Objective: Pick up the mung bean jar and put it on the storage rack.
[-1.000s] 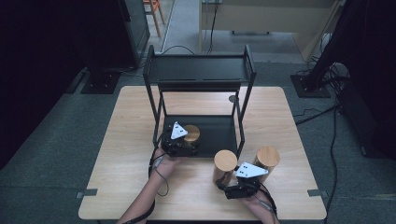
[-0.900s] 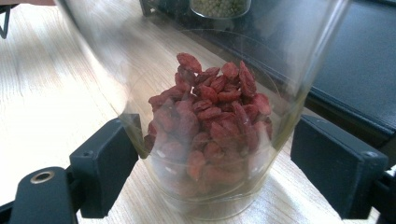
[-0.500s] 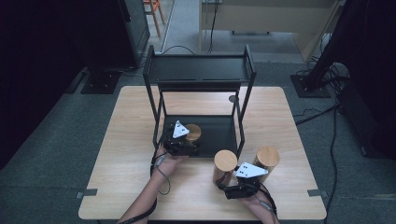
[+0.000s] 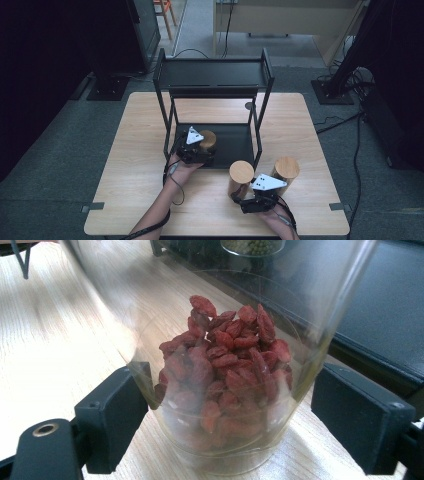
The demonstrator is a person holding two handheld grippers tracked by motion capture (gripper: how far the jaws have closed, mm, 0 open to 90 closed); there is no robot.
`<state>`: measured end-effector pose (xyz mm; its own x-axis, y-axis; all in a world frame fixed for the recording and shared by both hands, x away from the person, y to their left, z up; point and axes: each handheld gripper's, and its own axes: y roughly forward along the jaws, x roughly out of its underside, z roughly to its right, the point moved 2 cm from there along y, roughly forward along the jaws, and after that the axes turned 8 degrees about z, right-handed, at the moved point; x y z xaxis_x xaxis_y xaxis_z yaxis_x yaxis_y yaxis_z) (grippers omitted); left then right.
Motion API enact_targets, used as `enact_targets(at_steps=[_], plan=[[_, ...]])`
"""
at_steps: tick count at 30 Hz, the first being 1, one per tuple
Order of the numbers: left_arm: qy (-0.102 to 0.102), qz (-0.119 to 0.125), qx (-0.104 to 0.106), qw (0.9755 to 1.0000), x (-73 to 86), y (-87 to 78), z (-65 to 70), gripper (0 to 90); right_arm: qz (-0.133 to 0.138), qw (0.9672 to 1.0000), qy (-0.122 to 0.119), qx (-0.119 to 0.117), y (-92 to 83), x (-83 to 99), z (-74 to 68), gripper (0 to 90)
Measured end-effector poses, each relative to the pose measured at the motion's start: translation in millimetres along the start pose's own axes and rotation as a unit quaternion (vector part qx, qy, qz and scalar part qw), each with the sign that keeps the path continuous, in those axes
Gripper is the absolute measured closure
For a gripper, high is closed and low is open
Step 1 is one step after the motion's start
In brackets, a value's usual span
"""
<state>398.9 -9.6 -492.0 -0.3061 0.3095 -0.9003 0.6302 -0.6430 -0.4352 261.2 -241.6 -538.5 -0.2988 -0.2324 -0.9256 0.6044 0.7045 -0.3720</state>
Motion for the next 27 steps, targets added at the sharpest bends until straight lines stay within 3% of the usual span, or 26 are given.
enact_targets(at_steps=[16,27], plan=[[-0.003,0.0,-0.005,1.0,-5.8,12.9,-3.6,25.7,0.0,1.0,0.0,0.001,-0.1,0.0,0.1,15.0],[-0.027,0.001,-0.01,0.9996,-6.0,19.4,-12.3,25.7,-0.001,1.0,-0.001,0.001,0.1,0.0,-0.1,15.0]])
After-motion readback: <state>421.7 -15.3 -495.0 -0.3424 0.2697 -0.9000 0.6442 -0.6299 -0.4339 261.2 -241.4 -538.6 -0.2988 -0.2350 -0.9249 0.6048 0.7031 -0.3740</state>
